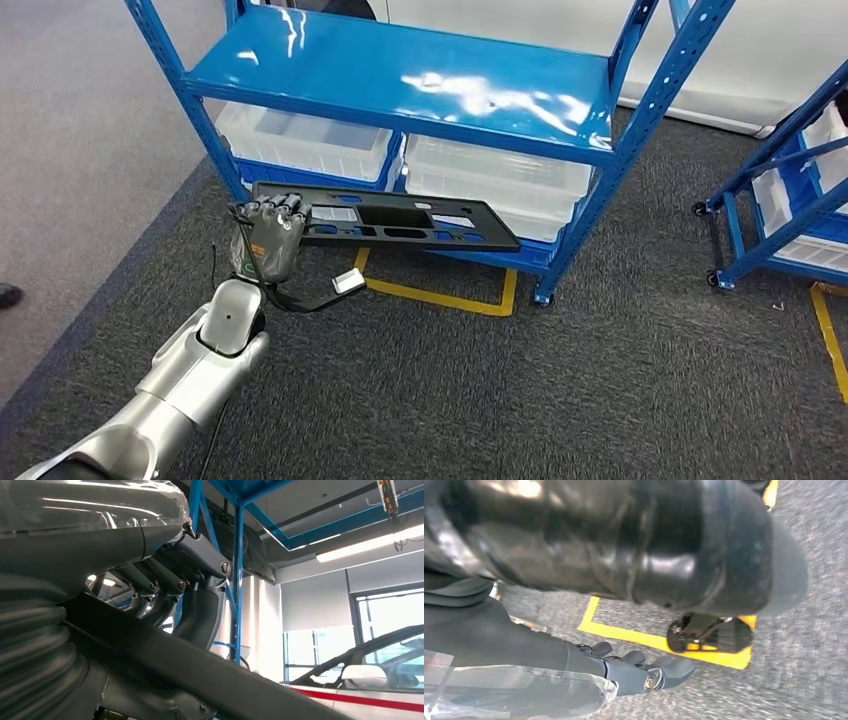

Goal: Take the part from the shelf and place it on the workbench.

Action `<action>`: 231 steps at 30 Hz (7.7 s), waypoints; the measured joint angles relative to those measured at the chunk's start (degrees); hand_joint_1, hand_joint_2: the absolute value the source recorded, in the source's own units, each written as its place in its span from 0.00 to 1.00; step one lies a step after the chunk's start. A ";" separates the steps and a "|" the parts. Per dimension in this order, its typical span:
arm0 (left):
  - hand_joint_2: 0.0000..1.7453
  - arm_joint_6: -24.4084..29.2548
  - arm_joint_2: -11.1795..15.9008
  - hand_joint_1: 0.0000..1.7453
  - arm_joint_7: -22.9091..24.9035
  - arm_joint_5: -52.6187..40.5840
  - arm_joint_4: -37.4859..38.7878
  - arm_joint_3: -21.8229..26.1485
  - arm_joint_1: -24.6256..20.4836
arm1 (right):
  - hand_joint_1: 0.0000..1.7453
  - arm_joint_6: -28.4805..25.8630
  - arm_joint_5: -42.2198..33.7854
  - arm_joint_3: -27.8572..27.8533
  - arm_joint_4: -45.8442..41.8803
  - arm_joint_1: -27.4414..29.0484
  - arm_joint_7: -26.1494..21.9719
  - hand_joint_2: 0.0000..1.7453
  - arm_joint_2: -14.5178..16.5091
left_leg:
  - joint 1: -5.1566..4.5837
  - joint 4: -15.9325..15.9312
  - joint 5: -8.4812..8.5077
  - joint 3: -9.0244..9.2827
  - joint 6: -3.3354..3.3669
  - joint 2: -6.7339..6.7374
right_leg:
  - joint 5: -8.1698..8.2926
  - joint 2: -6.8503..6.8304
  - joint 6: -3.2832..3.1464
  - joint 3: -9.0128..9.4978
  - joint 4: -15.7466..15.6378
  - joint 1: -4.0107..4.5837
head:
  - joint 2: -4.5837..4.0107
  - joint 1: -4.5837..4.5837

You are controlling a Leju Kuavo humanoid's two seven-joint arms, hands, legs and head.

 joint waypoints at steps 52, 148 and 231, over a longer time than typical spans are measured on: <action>1.00 -3.77 7.28 1.00 -9.11 3.28 -8.41 8.10 2.43 | 0.00 2.76 1.07 0.20 0.20 2.03 -4.56 0.00 0.02 | 1.28 0.65 -3.73 3.05 0.33 -1.05 | -5.40 -0.49 2.16 -9.35 14.03 -1.32 | 0.01 -0.40; 1.00 -6.15 5.95 1.00 -11.90 17.55 -14.01 13.54 -5.31 | 0.00 3.26 0.37 -0.81 0.46 2.24 -4.05 0.00 -1.02 | -0.60 1.10 -3.50 2.49 0.81 -4.80 | -2.56 0.51 -0.24 -9.73 14.55 -0.67 | 0.01 -0.68; 1.00 -13.15 -4.88 1.00 -10.08 26.47 18.44 14.61 -15.42 | 0.00 2.69 -0.46 -2.45 0.50 1.93 -5.06 0.00 0.08 | 0.62 0.31 -3.65 3.80 -1.51 -0.68 | 3.13 -2.79 0.99 -4.38 1.81 -0.97 | 0.00 -0.79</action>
